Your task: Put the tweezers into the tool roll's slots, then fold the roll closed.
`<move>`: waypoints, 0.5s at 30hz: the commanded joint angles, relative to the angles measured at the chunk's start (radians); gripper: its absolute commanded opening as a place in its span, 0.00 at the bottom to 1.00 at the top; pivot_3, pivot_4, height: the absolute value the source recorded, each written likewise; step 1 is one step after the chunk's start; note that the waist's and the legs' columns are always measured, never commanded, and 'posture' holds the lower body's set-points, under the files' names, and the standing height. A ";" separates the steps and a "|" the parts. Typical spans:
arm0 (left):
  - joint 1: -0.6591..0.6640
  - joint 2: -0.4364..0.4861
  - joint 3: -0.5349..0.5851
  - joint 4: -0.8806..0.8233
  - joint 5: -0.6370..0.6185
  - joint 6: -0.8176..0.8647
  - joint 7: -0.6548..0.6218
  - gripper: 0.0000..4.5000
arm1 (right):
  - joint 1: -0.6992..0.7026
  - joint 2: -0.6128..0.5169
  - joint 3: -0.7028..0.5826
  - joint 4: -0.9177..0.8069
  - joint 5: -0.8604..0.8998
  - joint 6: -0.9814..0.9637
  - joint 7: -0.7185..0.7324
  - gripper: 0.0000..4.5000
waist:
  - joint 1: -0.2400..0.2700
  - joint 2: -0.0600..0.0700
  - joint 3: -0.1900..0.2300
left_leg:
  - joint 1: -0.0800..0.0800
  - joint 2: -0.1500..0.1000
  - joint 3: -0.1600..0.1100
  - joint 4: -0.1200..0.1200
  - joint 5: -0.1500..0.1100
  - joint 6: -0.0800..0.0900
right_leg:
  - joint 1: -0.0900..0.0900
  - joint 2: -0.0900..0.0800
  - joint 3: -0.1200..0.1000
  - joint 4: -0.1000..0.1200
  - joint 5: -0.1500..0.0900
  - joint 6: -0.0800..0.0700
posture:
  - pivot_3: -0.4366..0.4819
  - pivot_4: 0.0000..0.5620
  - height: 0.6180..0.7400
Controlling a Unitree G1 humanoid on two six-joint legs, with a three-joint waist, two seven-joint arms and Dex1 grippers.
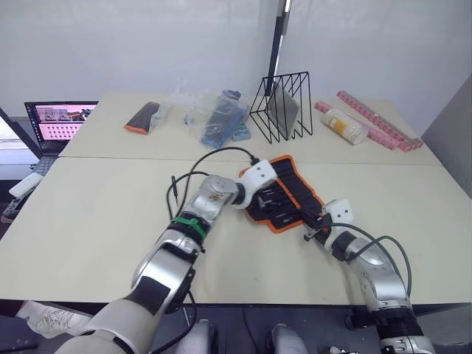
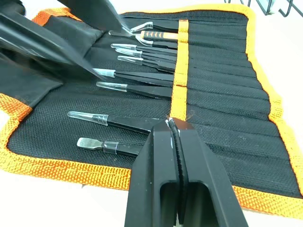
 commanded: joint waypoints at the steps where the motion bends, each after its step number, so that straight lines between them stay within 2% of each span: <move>1: 0.046 0.069 0.072 -0.261 -0.080 0.131 -0.031 0.99 | 0.004 -0.011 -0.017 0.032 0.002 0.023 0.003 0.00 | 0.001 0.000 0.000 | 0.000 0.000 0.000 0.000 0.000 0.000 | 0.000 0.000 0.000 0.000 0.000 0.000 | 0.48 0.27 0.55; 5: 0.172 0.177 0.219 -0.516 -0.168 0.260 0.014 0.99 | 0.003 -0.016 -0.030 0.049 0.012 0.008 0.017 0.00 | 0.000 0.000 0.000 | 0.000 0.000 -0.001 0.000 0.000 0.000 | 0.001 0.000 0.000 0.000 0.000 0.000 | 0.48 0.27 0.55; 9: 0.365 0.264 0.395 -0.734 -0.245 0.324 0.082 0.99 | -0.004 -0.022 -0.019 0.083 0.009 -0.013 0.042 0.00 | -0.007 0.001 0.000 | 0.001 0.000 -0.001 -0.001 0.000 0.000 | 0.000 0.000 0.002 0.000 0.000 0.000 | 0.48 0.27 0.55; 13: 0.587 0.287 0.550 -0.892 -0.321 0.329 0.130 0.99 | -0.038 -0.033 -0.017 0.139 0.004 -0.032 0.064 0.00 | -0.003 0.000 0.000 | 0.005 0.000 -0.002 -0.001 0.000 0.000 | 0.002 0.000 0.003 -0.001 0.000 0.000 | 0.48 0.27 0.55; 15: 0.728 0.288 0.628 -0.960 -0.328 0.274 0.156 0.99 | -0.064 -0.036 -0.012 0.183 -0.003 -0.051 0.076 0.00 | -0.002 0.000 -0.001 | 0.006 0.000 -0.002 -0.001 0.000 0.000 | 0.002 0.000 0.003 -0.002 0.000 0.000 | 0.48 0.27 0.55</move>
